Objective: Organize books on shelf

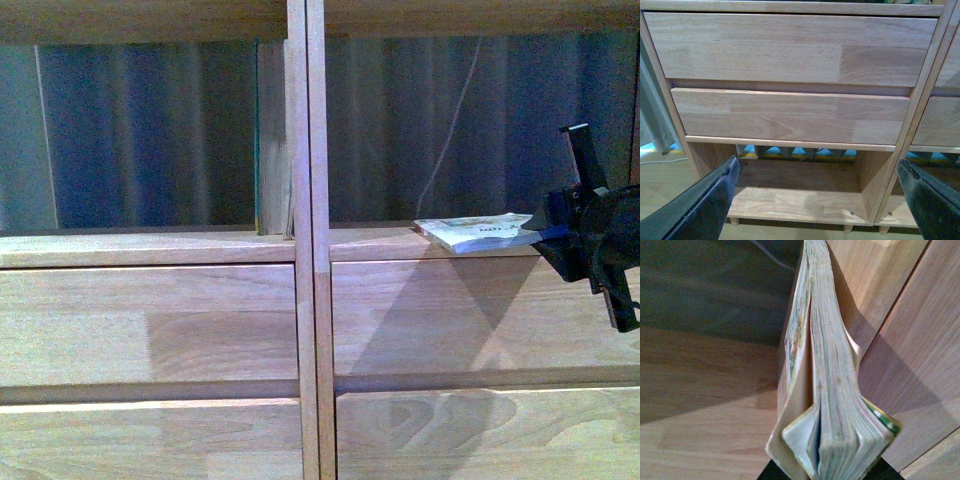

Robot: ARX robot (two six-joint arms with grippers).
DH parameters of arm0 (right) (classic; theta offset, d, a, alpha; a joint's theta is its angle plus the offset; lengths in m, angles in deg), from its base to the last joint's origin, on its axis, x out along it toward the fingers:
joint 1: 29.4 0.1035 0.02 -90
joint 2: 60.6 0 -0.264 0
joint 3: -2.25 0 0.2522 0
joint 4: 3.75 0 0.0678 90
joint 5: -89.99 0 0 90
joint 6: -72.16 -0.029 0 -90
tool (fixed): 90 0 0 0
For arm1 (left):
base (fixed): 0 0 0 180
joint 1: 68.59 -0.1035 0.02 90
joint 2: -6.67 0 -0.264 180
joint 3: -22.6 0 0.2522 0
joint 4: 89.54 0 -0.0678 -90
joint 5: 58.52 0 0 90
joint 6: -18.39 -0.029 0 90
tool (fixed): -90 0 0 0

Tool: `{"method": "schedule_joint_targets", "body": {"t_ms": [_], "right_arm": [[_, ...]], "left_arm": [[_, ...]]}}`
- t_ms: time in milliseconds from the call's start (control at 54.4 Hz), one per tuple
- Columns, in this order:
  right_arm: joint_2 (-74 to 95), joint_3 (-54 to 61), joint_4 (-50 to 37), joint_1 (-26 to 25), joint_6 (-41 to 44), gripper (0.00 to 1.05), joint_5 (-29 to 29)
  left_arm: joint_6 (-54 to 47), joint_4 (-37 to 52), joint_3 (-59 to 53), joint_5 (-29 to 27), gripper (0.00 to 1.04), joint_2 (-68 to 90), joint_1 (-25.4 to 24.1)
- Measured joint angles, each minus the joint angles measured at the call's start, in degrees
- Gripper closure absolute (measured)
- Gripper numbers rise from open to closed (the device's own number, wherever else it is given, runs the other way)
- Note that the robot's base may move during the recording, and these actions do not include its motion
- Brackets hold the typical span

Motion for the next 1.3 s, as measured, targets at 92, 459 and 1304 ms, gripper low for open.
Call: {"method": "schedule_joint_targets", "body": {"t_ms": [92,459,1304], "right_arm": [[-1.49,1.99,-2.38,-0.04,-0.33,0.97,1.79],[-14.71,8.07,-11.37,-1.62,2.56,0.97,11.41],[-17.64,10.91,-26.34,5.55,11.28,0.97,20.0]], "left_arm": [[2.21,9.6,0.0,18.93,0.07,4.81,-7.43],[5.31,49.94,11.58,43.28,0.07,50.53,-21.75],[45.13,38.62,63.39,49.18,0.07,88.94,0.35]]}}
